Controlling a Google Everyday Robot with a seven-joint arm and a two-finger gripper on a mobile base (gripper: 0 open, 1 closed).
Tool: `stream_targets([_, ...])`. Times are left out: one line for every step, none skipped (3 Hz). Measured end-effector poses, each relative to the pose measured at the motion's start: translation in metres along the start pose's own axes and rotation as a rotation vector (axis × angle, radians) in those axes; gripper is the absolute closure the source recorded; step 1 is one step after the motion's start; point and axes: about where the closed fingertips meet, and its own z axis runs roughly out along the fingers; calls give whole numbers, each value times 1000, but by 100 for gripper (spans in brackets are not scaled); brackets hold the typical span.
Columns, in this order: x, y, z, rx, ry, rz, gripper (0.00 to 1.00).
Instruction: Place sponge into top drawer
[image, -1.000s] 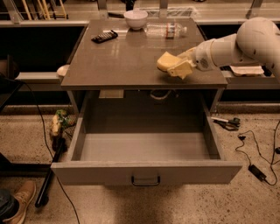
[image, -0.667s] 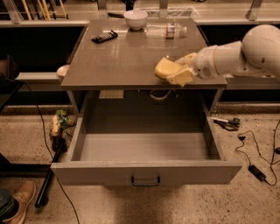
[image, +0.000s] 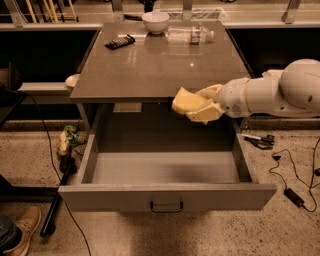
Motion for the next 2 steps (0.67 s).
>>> stream_targets([18,24,9,5,6,53,100])
stream_targets([56,34,32,53,25,175,100])
